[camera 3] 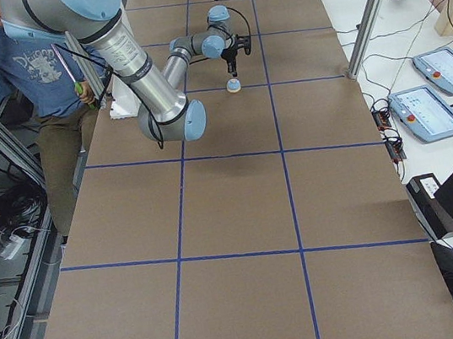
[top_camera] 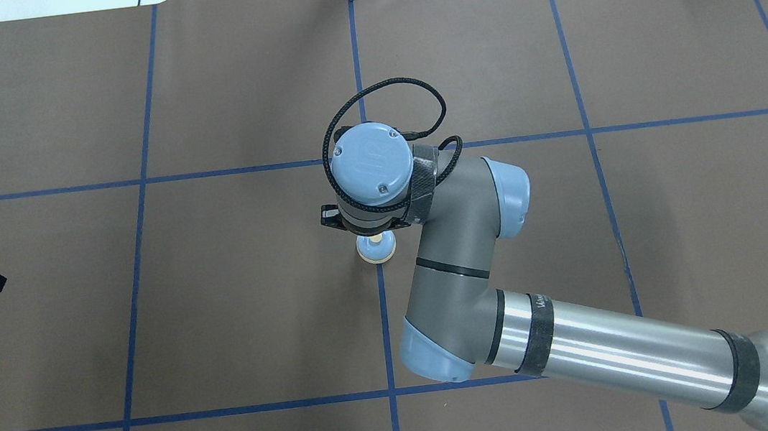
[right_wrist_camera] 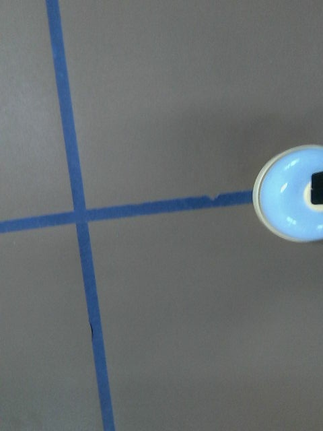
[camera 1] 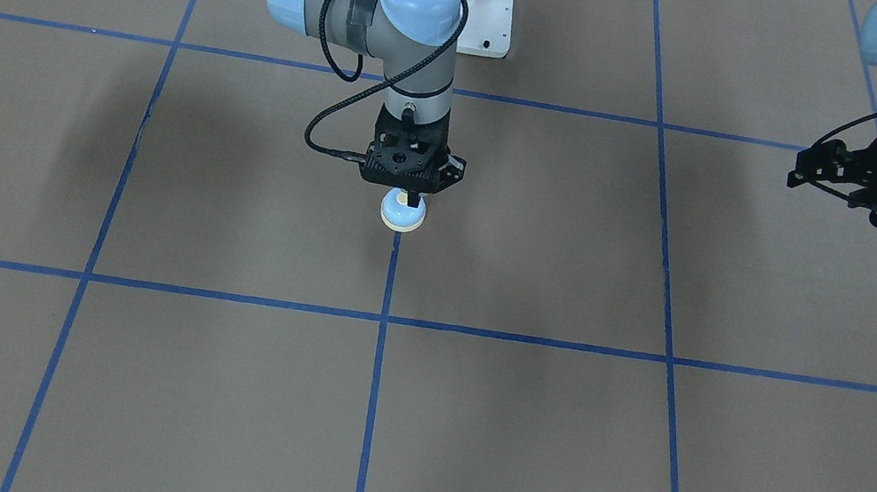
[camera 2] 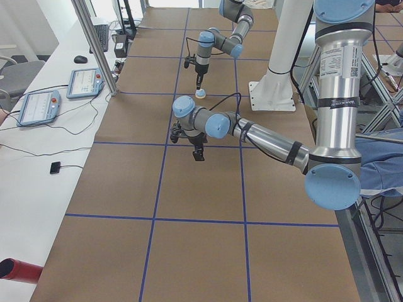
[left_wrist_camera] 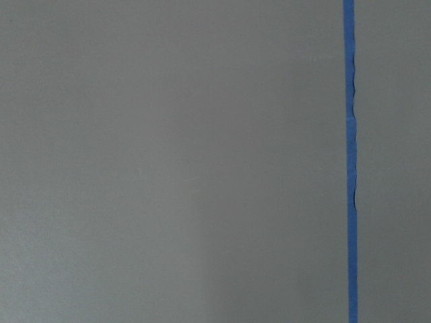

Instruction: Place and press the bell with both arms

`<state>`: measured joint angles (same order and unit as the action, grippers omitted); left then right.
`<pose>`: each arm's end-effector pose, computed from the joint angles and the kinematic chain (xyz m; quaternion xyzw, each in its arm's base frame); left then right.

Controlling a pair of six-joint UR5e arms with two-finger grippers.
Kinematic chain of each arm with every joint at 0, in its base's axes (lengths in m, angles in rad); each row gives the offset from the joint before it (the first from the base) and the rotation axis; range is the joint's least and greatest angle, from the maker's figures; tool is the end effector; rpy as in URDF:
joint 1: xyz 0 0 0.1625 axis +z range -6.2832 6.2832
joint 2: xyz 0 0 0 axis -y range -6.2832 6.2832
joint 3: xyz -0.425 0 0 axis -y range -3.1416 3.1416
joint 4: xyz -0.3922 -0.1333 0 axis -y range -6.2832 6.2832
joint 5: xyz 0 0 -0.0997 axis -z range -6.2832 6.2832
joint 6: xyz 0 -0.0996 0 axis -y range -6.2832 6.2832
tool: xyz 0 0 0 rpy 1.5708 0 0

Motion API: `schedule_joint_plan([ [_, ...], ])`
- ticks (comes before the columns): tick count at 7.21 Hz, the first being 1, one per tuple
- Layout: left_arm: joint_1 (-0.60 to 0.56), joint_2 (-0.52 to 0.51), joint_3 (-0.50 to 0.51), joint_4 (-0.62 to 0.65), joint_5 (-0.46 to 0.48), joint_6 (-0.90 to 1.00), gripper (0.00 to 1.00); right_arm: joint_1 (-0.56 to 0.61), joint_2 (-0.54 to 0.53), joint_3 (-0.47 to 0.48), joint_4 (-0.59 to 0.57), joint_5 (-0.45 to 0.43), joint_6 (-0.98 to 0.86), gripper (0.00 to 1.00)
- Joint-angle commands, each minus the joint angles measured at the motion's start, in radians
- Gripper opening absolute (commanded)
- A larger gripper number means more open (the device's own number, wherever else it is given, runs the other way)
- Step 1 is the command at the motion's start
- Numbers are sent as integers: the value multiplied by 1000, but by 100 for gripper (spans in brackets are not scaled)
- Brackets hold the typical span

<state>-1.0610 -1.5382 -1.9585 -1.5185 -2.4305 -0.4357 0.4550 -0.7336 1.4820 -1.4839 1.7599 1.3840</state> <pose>0.1781 -0.4371 0.4832 -0.0655 0.4292 0.0961 0.8957 -0.6166 -0.4292 0.1719 0.0455 -0.4104 0.0837 0.9069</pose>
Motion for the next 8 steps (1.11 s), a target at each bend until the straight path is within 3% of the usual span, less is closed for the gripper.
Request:
schedule_joint_plan([
  [1,1,1,0,0,1,-4,99,-1,-4,0,-3,24,-5,0],
  [8,1,-6,-2,0,1,-12,99,-1,-12,-11,-4,61,-8,0],
])
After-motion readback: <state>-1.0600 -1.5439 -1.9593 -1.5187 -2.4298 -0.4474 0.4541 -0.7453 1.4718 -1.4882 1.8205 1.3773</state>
